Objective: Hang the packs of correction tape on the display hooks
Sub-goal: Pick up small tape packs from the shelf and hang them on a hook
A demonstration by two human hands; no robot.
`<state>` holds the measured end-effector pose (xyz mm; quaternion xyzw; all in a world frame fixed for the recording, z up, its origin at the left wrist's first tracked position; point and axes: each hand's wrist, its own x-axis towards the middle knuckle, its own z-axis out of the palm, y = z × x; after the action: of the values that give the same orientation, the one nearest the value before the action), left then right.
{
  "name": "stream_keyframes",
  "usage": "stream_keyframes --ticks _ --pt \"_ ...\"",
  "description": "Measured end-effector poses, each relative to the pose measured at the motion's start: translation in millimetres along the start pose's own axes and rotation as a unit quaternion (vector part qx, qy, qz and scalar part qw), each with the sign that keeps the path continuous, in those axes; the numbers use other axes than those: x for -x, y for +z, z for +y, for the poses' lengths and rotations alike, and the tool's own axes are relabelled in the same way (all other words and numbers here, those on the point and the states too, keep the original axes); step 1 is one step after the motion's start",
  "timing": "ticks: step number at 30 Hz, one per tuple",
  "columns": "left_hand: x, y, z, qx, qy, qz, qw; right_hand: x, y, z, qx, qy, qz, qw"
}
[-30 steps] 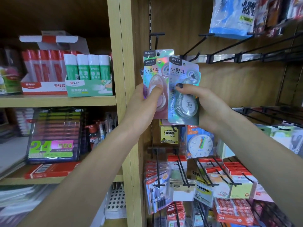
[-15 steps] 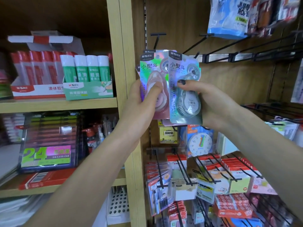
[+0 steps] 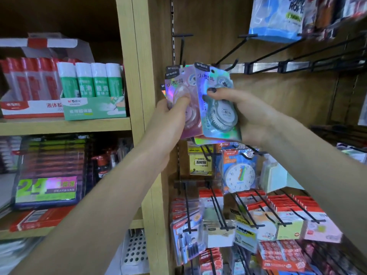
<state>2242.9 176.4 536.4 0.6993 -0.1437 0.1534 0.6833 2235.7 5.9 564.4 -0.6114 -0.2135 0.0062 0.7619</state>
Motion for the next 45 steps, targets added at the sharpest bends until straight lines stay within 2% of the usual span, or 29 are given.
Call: stream_keyframes --ticks 4,10,15,18,27,29,34,41,45 --pt "-27.1 16.9 -10.9 0.041 -0.053 -0.027 0.997 -25.3 -20.1 0.4 0.02 0.029 0.023 0.999" --pt "-68.8 31.5 -20.2 0.028 -0.057 0.026 0.998 -66.4 -27.5 1.3 0.043 0.057 0.029 0.997" --pt "-87.0 31.4 -26.7 0.003 -0.097 0.073 0.993 -88.9 -27.0 8.8 0.067 0.09 0.051 0.992" --pt "-83.0 30.4 -28.2 0.002 -0.118 0.069 0.991 -86.3 -26.8 14.7 0.075 0.109 0.039 0.99" --pt "-32.8 28.8 -18.9 0.024 -0.017 0.065 0.997 -40.0 -31.8 16.1 -0.003 0.04 -0.001 0.999" --pt "-19.3 26.5 -15.8 0.015 0.005 0.066 0.998 -27.3 -28.5 18.7 -0.01 0.009 -0.005 1.0" --pt "4.1 19.6 -11.3 -0.007 0.074 0.077 0.994 -2.3 -16.1 23.5 -0.047 -0.006 -0.034 0.998" --pt "5.9 11.9 0.2 -0.034 0.132 0.112 0.984 5.5 5.7 12.8 -0.044 -0.026 -0.011 0.999" --pt "2.8 13.9 -1.2 -0.046 0.148 0.108 0.982 2.8 0.9 10.9 -0.013 -0.016 0.033 0.999"
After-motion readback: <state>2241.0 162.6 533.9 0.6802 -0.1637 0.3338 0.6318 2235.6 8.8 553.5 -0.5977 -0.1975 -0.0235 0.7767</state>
